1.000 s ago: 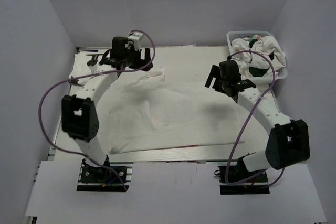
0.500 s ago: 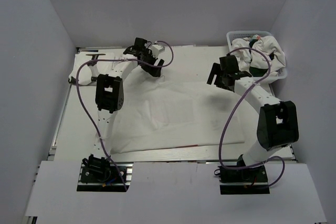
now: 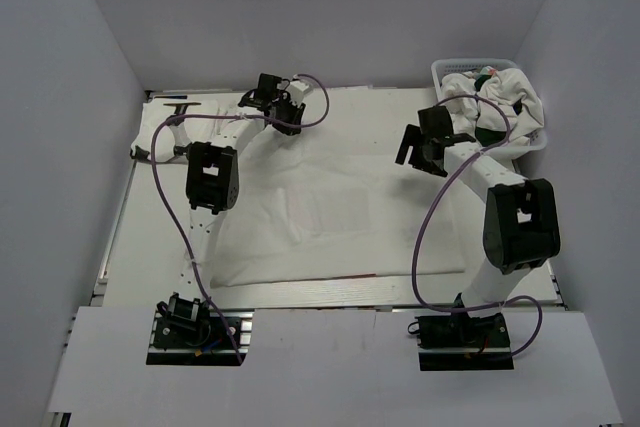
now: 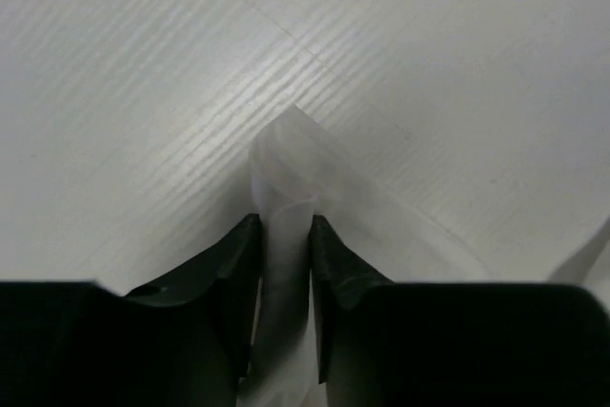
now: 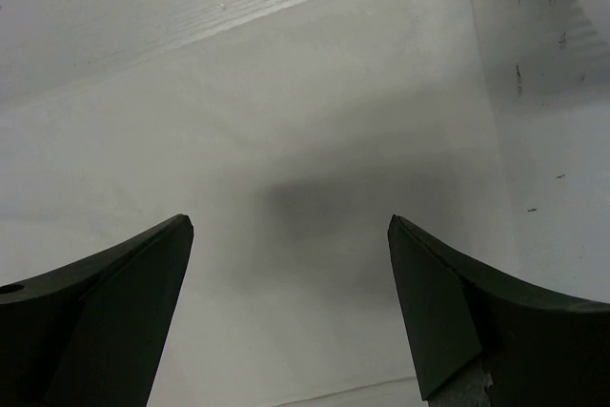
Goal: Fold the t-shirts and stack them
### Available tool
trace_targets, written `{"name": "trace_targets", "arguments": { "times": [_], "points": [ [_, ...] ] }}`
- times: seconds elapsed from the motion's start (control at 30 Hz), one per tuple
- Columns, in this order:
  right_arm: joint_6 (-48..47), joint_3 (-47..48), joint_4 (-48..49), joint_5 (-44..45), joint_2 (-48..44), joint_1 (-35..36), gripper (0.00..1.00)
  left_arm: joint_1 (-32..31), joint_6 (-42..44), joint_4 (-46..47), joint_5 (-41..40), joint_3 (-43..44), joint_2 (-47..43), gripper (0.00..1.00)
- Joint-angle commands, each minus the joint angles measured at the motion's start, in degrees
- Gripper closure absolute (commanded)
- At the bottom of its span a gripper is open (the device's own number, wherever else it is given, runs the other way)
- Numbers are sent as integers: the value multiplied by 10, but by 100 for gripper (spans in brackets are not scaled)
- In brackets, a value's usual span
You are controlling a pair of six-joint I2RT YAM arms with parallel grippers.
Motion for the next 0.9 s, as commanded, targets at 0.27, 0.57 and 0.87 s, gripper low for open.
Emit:
{"name": "trace_targets", "arguments": {
  "times": [0.27, 0.57, 0.87],
  "points": [
    [47, 114, -45, 94, 87, -2, 12, 13, -55, 108, -13, -27, -29, 100],
    [131, 300, -134, 127, 226, -3, 13, 18, -8, 195, 42, -162, -116, 100],
    [160, 411, -181, 137, 327, -7, 13, 18, 32, 206, 79, -221, -168, 100]
  ]
}}
